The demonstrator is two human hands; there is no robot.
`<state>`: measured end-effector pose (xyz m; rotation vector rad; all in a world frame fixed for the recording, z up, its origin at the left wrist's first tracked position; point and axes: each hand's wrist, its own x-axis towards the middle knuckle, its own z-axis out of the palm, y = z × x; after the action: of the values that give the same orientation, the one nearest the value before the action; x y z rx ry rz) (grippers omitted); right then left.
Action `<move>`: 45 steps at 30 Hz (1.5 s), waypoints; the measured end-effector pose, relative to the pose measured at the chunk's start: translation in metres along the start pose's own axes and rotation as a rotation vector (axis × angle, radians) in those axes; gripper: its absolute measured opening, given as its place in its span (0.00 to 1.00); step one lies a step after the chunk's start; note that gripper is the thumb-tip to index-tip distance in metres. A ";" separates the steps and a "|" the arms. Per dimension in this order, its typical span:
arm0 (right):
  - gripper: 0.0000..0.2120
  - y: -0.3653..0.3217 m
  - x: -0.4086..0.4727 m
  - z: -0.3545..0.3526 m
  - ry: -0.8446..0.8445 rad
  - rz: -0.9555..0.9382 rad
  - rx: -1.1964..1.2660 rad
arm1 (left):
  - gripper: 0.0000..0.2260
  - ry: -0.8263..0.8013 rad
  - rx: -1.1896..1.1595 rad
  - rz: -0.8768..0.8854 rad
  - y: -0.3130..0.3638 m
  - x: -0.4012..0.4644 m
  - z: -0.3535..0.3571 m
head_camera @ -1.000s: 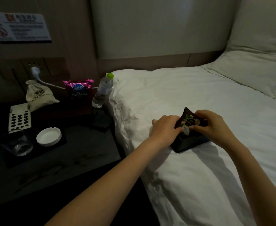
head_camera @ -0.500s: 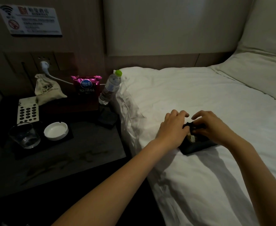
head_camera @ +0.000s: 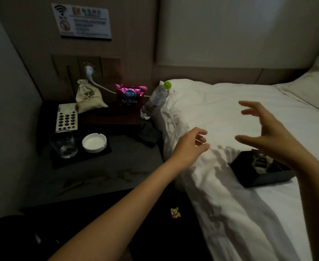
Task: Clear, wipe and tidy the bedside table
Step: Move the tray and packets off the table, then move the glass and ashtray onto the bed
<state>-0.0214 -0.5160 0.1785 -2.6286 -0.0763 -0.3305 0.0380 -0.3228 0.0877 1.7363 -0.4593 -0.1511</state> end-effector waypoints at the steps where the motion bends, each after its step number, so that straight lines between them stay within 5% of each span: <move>1: 0.38 -0.014 0.008 0.008 -0.005 -0.027 0.035 | 0.15 0.028 0.006 -0.006 -0.003 -0.001 -0.012; 8: 0.30 -0.096 0.064 0.116 -0.191 -0.146 0.252 | 0.17 0.236 0.083 -0.084 -0.041 -0.017 -0.116; 17: 0.32 -0.166 0.111 0.265 -0.399 -0.179 0.333 | 0.20 0.584 0.403 -0.132 -0.101 -0.067 -0.245; 26: 0.41 -0.187 0.138 0.368 -0.429 -0.158 0.264 | 0.43 0.797 0.781 -0.174 -0.155 -0.085 -0.326; 32: 0.52 -0.192 0.148 0.403 -0.444 -0.137 0.301 | 0.51 0.695 0.590 -0.341 -0.196 -0.079 -0.337; 45: 0.58 -0.187 0.139 0.436 -0.315 -0.103 0.422 | 0.33 0.767 0.336 -0.325 -0.211 -0.068 -0.339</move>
<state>0.1876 -0.1455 -0.0728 -2.2367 -0.3472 0.0663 0.1402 0.0442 -0.0507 2.0238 0.3827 0.3771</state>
